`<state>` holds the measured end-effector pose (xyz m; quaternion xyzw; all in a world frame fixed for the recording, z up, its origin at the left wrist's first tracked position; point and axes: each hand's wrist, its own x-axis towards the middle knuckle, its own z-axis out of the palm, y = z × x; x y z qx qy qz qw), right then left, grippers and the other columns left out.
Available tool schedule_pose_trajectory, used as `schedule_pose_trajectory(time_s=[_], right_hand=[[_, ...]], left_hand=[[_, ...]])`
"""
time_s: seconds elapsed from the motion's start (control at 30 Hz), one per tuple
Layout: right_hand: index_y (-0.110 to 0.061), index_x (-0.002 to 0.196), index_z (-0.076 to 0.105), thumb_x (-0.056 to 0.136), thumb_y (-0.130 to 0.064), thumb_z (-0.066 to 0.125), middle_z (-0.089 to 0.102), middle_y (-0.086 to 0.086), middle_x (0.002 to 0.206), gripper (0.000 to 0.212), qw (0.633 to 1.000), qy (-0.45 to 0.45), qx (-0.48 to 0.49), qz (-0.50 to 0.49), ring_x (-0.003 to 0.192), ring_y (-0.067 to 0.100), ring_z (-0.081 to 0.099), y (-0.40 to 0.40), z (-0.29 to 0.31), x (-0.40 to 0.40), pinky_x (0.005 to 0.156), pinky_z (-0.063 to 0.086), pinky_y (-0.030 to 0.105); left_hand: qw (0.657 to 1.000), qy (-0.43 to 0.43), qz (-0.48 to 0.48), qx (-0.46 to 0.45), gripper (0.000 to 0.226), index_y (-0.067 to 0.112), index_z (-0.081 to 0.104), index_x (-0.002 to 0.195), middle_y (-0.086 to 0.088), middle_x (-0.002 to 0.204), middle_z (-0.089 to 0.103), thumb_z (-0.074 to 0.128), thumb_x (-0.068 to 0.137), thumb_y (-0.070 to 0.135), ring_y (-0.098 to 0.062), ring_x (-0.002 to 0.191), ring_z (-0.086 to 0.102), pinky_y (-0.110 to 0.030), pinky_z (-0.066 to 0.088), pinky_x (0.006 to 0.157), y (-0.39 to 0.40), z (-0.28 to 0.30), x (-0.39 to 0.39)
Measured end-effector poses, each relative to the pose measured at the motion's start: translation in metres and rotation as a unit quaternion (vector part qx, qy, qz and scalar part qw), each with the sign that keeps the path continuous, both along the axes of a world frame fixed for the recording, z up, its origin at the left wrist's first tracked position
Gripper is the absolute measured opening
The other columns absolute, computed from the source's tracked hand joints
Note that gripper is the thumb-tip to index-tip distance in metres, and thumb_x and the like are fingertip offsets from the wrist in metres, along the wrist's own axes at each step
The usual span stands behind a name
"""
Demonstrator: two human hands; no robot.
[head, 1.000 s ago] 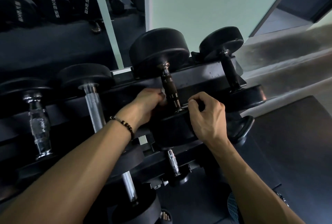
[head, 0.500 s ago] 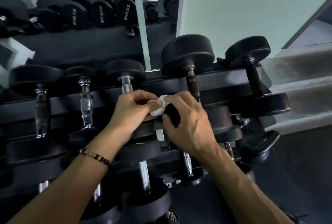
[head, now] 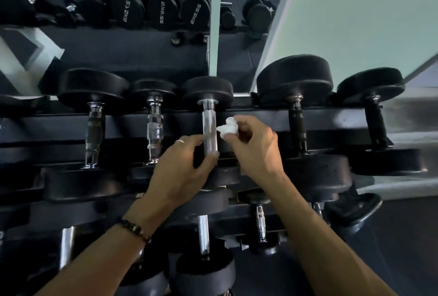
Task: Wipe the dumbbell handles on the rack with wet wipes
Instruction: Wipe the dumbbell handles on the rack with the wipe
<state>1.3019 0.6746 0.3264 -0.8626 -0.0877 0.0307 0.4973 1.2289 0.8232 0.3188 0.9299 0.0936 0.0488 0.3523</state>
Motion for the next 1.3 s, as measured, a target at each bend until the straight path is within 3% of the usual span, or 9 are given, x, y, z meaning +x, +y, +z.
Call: schedule_pose_trajectory(time_s=[0.2, 0.33, 0.43, 0.5, 0.63, 0.83, 0.97, 1.1, 1.3], right_hand=[[-0.018, 0.096, 0.077, 0.084, -0.025, 0.076, 0.069, -0.015, 0.078, 0.014, 0.994, 0.022, -0.099, 0.048, 0.072, -0.001, 0.063, 0.028, -0.012, 0.022, 0.069, 0.048, 0.007], [-0.013, 0.092, 0.078, 0.087, -0.020, 0.072, 0.073, -0.002, 0.073, 0.011, 0.997, -0.024, -0.063, -0.025, 0.065, 0.010, 0.065, 0.050, -0.015, 0.043, 0.063, 0.050, 0.022], [-0.011, 0.094, 0.078, 0.089, -0.018, 0.069, 0.072, 0.001, 0.073, 0.012, 0.996, -0.038, -0.079, -0.031, 0.062, 0.011, 0.062, 0.055, -0.018, 0.046, 0.061, 0.048, 0.023], [-0.011, 0.099, 0.078, 0.090, -0.021, 0.071, 0.074, 0.005, 0.087, 0.015, 0.995, -0.038, -0.096, 0.015, 0.074, 0.014, 0.067, 0.043, -0.019, 0.029, 0.071, 0.053, 0.025], [-0.014, 0.104, 0.078, 0.087, -0.019, 0.074, 0.070, 0.002, 0.103, 0.018, 0.989, -0.059, -0.111, 0.082, 0.088, 0.013, 0.068, 0.033, -0.020, 0.022, 0.082, 0.054, 0.023], [-0.012, 0.100, 0.077, 0.089, -0.020, 0.064, 0.068, 0.009, 0.098, 0.019, 0.983, -0.139, -0.121, 0.028, 0.081, 0.029, 0.067, 0.055, -0.028, 0.044, 0.077, 0.056, 0.046], [-0.015, 0.100, 0.078, 0.089, -0.017, 0.071, 0.065, 0.005, 0.097, 0.013, 0.966, -0.121, -0.171, 0.149, 0.082, 0.019, 0.065, 0.026, -0.025, 0.017, 0.078, 0.054, 0.030], [-0.009, 0.099, 0.079, 0.084, -0.002, 0.068, 0.068, 0.010, 0.098, 0.019, 0.963, -0.184, -0.169, 0.098, 0.082, 0.024, 0.066, 0.045, -0.026, 0.051, 0.077, 0.046, 0.019], [-0.014, 0.105, 0.077, 0.089, -0.010, 0.071, 0.061, 0.002, 0.091, 0.018, 0.955, -0.132, -0.179, 0.196, 0.076, 0.014, 0.062, 0.015, -0.028, 0.017, 0.073, 0.051, 0.023]], left_hand=[[0.964, 0.043, -0.136, 0.223, 0.078, 0.026, 0.064, 0.112, 0.007, 0.100, 0.067, 0.017, 0.081, 0.079, -0.014, 0.094, 0.062, -0.029, 0.044, 0.083, 0.029, -0.004, -0.001], [0.948, 0.054, -0.180, 0.257, 0.098, 0.029, 0.068, 0.103, 0.012, 0.092, 0.069, -0.007, 0.074, 0.085, -0.008, 0.093, 0.063, -0.021, 0.037, 0.092, 0.048, -0.011, -0.002], [0.949, 0.045, -0.192, 0.245, 0.097, 0.032, 0.069, 0.095, 0.015, 0.084, 0.065, -0.010, 0.074, 0.084, -0.004, 0.084, 0.061, -0.009, 0.027, 0.067, 0.046, -0.015, 0.000], [0.953, 0.027, -0.184, 0.239, 0.104, 0.033, 0.068, 0.090, 0.015, 0.079, 0.063, -0.019, 0.070, 0.085, -0.004, 0.076, 0.061, -0.015, 0.023, 0.054, 0.048, -0.018, -0.001], [0.960, 0.024, -0.170, 0.221, 0.104, 0.036, 0.067, 0.093, 0.016, 0.082, 0.063, -0.020, 0.068, 0.086, -0.003, 0.077, 0.061, -0.023, 0.035, 0.056, 0.048, -0.024, -0.001], [0.962, 0.004, -0.156, 0.225, 0.105, 0.035, 0.066, 0.094, 0.016, 0.081, 0.063, -0.021, 0.066, 0.087, -0.003, 0.075, 0.062, -0.023, 0.031, 0.053, 0.048, -0.027, -0.002], [0.960, 0.005, -0.148, 0.236, 0.107, 0.034, 0.064, 0.088, 0.015, 0.079, 0.062, -0.025, 0.064, 0.087, -0.003, 0.071, 0.060, -0.022, 0.030, 0.052, 0.047, -0.026, -0.003], [0.964, 0.019, -0.132, 0.228, 0.095, 0.033, 0.063, 0.087, 0.015, 0.077, 0.060, -0.010, 0.067, 0.090, -0.004, 0.070, 0.059, -0.025, 0.045, 0.061, 0.047, -0.025, -0.003], [0.960, 0.030, -0.135, 0.243, 0.088, 0.036, 0.063, 0.095, 0.015, 0.083, 0.062, -0.004, 0.069, 0.088, -0.006, 0.074, 0.060, -0.027, 0.041, 0.061, 0.046, -0.023, -0.003]])
